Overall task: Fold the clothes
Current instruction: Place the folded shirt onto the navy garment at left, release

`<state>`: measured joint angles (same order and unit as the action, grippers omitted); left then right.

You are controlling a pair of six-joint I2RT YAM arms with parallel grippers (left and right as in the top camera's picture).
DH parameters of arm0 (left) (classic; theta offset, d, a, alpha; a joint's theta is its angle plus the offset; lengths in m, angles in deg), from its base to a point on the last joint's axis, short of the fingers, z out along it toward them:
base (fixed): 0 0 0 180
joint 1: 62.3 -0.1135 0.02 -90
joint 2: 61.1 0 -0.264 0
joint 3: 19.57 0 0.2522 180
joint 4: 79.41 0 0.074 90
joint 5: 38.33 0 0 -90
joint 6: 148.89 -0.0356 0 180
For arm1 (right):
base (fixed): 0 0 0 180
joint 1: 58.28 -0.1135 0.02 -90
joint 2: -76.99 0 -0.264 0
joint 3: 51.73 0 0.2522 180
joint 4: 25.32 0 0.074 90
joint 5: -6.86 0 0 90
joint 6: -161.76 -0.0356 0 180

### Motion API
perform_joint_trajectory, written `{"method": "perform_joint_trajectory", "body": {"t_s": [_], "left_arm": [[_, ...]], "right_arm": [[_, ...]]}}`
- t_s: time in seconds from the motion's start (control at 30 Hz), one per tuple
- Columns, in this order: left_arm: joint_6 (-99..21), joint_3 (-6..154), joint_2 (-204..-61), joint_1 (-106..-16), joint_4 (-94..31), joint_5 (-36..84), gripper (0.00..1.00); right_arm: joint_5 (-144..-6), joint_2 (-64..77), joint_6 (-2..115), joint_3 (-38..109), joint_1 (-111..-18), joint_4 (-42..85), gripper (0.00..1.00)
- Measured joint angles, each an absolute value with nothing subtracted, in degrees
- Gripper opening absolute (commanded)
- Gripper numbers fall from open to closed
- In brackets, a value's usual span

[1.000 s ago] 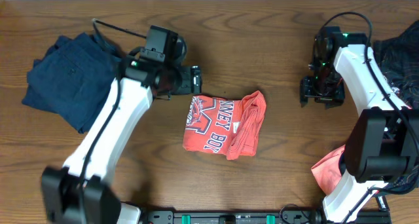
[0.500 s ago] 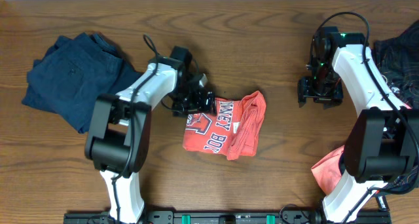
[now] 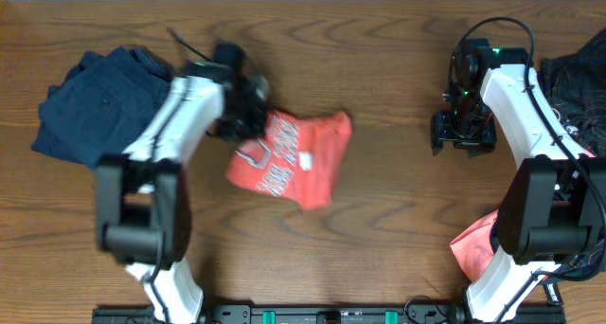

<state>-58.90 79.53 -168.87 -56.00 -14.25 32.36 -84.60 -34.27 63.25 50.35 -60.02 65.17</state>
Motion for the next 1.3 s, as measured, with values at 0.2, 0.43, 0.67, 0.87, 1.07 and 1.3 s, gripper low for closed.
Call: {"method": "perform_joint_trajectory", "body": {"t_s": [0.2,0.43,0.67,0.87,1.07,1.3], "left_arm": [[-58.9,84.2,-156.8,-69.9,-21.6,43.2,0.08],[-57.4,84.6,-156.7,-86.3,-24.1,47.7,0.14],[-50.3,84.5,-164.4,-96.7,-22.2,48.3,0.98],[-46.4,84.3,-166.1,-99.6,-22.1,46.3,0.98],[-46.8,84.2,-164.4,-95.5,-23.4,37.2,0.98],[-51.5,84.2,-161.8,-76.9,-17.8,34.0,0.98]], "right_arm": [[-84.6,-34.3,63.2,50.3,-60.0,65.1,0.66],[-84.6,-34.3,63.3,50.3,-60.0,65.1,0.67],[-84.6,-34.3,63.3,50.3,-60.0,65.1,0.68],[-84.6,-34.3,63.2,50.3,-60.0,65.1,0.72],[-82.0,-34.3,63.3,50.3,-60.0,60.3,0.87],[-71.7,-34.3,63.3,50.3,-60.0,47.2,0.99]]}}
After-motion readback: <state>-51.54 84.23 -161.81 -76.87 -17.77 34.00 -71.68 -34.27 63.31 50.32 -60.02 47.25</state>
